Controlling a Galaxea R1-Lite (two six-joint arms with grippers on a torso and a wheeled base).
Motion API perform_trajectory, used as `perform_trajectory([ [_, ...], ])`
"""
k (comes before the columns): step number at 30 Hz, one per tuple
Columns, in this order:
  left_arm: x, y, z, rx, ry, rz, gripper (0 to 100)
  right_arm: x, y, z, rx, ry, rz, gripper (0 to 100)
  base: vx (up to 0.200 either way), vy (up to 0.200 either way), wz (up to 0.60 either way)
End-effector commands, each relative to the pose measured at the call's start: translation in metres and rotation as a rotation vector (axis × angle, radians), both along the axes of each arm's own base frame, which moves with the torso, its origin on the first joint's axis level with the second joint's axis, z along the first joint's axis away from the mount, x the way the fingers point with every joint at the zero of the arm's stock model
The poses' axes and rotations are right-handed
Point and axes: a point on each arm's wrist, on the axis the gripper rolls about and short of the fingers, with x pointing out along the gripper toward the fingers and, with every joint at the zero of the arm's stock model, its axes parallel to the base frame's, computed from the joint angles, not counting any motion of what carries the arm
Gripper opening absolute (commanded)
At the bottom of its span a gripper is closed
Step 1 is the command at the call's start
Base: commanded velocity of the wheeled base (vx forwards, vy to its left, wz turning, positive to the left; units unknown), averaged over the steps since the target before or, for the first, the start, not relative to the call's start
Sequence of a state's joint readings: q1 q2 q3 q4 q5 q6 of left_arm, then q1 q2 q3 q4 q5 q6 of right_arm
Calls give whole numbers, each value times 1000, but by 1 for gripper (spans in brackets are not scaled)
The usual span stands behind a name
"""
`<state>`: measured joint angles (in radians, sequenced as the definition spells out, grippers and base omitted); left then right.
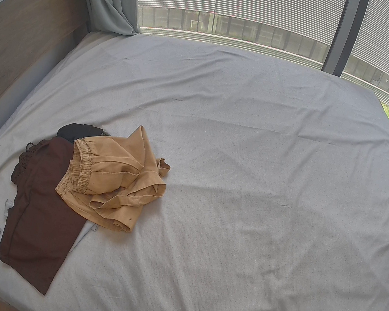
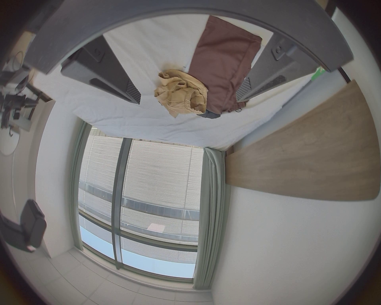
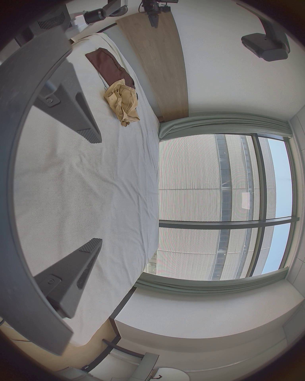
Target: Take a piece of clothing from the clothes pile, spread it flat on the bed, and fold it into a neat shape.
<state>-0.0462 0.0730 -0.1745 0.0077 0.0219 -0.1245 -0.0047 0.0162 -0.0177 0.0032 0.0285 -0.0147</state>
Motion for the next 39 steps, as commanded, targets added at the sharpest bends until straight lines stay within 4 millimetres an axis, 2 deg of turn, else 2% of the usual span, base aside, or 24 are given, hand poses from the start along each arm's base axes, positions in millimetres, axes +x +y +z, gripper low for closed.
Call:
perform_trajectory([
  [1,9,0,8,-54,61,-42,100,0,0,-5,-1,0,1,100,0,0,0],
  [9,26,-3,26,-150,159,-105,100,0,0,-5,-1,0,1,100,0,0,0],
  [15,48,-5,41,-187,189,-133,100,0,0,-5,-2,0,2,100,0,0,0],
  [17,63,-6,47,-205,196,-138,100,0,0,-5,-2,0,2,100,0,0,0],
  [24,90,-9,52,-213,235,-153,100,0,0,-5,-2,0,2,100,0,0,0],
  [39,124,-13,49,-239,321,-220,100,0,0,-5,-4,0,2,100,0,0,0],
])
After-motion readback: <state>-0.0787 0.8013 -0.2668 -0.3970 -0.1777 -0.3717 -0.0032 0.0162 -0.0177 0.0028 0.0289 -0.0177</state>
